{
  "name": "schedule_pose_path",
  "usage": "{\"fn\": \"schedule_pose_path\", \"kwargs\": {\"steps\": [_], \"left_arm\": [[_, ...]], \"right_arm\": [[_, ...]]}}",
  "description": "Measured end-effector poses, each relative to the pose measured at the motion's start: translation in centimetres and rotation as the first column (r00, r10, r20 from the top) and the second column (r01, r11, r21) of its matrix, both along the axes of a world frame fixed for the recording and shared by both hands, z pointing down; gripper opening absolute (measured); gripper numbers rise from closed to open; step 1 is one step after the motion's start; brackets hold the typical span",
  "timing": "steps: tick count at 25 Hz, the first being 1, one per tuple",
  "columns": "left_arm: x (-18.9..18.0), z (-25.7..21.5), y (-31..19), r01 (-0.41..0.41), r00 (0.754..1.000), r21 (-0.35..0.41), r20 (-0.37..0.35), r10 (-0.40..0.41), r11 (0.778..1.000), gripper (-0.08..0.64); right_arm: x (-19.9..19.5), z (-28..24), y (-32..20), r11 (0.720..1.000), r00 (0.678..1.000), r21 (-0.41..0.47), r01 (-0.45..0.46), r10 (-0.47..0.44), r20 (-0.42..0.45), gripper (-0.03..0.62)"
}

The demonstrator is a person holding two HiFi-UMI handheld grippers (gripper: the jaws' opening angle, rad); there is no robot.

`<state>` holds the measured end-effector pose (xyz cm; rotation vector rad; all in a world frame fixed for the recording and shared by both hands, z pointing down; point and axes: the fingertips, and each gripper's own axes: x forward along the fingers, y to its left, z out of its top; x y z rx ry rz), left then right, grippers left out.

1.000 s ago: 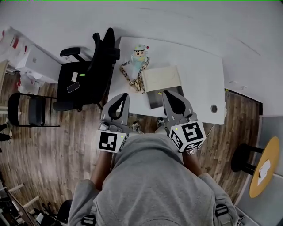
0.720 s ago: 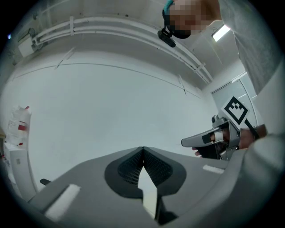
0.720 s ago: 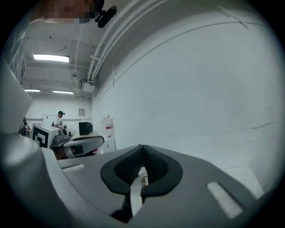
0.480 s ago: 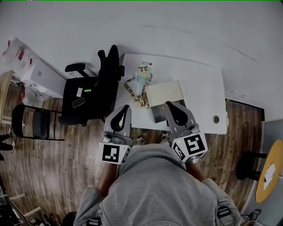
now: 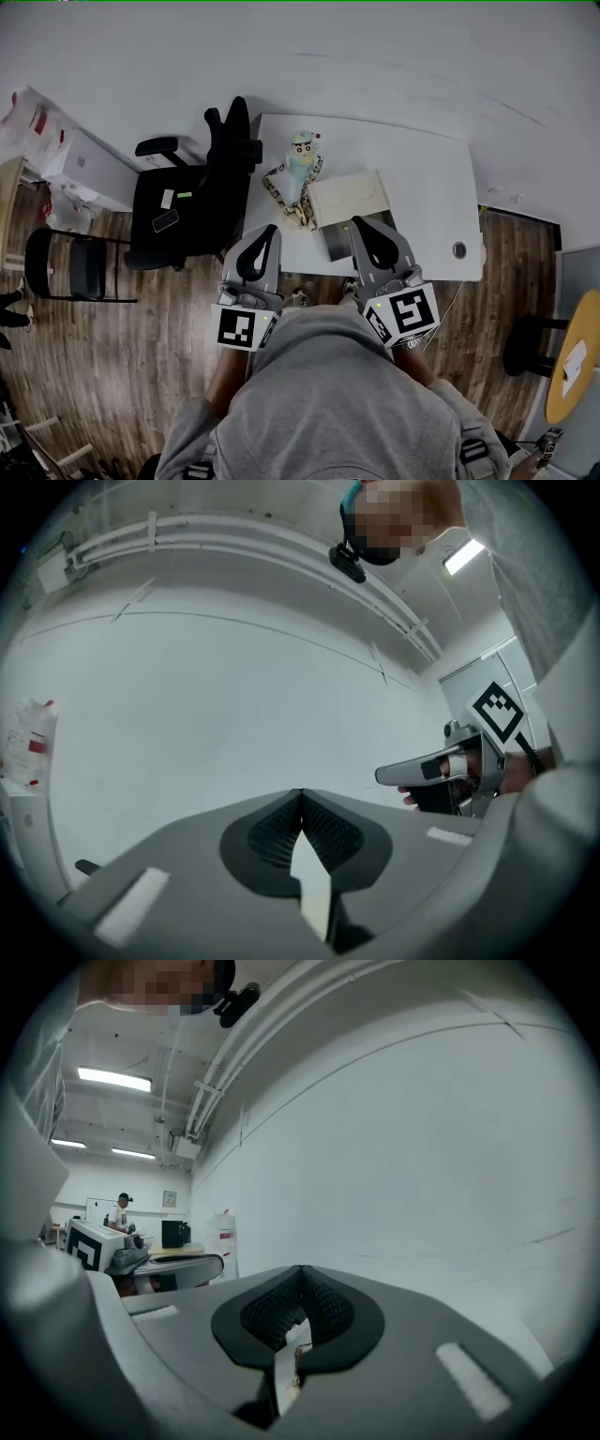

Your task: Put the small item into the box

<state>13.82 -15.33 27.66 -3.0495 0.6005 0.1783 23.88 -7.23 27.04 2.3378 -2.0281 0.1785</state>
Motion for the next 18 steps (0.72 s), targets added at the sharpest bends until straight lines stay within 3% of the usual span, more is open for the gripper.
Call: {"fn": "schedule_pose_path", "kwargs": {"steps": [18], "left_arm": [[-0.01,-0.01,0.51,-0.037,0.999,0.009,-0.008,0.037,0.999,0.003]], "right_arm": [[-0.48,0.82,-0.14,0.999,1.000,-0.029,0.013,-0.014,-0.012,0.015]]}}
